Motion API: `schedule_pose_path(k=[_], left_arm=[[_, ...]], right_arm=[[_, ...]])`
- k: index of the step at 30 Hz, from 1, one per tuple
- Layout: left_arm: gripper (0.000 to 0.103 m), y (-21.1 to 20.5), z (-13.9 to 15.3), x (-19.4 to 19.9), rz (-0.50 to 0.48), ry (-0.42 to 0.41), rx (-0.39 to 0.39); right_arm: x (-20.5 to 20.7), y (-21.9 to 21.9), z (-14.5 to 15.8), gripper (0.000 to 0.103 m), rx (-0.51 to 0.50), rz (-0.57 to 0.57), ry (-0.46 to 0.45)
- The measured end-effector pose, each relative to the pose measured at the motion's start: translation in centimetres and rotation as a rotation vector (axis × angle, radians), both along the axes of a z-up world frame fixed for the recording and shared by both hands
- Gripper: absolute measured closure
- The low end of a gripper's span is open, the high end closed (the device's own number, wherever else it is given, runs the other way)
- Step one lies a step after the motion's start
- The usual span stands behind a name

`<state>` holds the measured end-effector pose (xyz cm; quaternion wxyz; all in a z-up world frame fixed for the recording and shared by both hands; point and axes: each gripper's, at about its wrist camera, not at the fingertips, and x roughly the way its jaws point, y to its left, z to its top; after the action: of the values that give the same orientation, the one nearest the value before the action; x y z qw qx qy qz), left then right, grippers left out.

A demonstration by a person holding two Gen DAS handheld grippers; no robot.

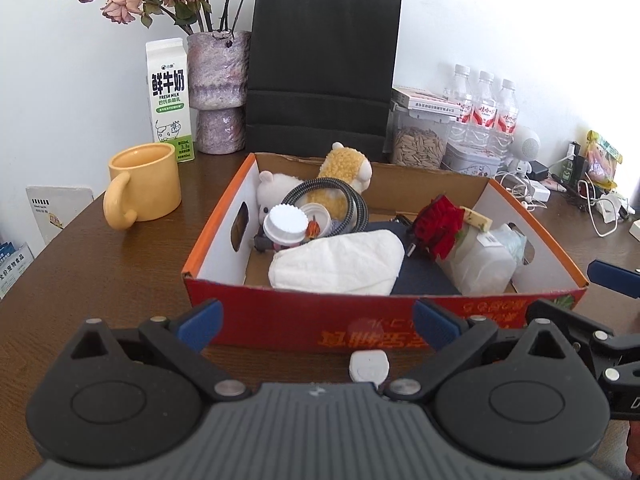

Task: Organize objects
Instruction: 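Withdraw the left tool and grasp the small white plug on the table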

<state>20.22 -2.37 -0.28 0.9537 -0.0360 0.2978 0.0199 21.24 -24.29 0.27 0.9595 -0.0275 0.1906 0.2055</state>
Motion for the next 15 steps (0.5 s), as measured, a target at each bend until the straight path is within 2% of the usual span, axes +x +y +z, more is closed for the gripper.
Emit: schedule_pose_path(k=[11,15], left_arm=[[0.0,-1.8,-2.7,-0.5,-0.031,0.107,0.046],[0.007,-2.6,-3.6,0.6,-0.019,0.135,0.056]], right_arm=[[-1.8,-1.7,-1.2,0.0,-0.023,-0.018,0.038],[-1.9,-2.6,-1.5,0.0,-0.011,-0.038,0.05]])
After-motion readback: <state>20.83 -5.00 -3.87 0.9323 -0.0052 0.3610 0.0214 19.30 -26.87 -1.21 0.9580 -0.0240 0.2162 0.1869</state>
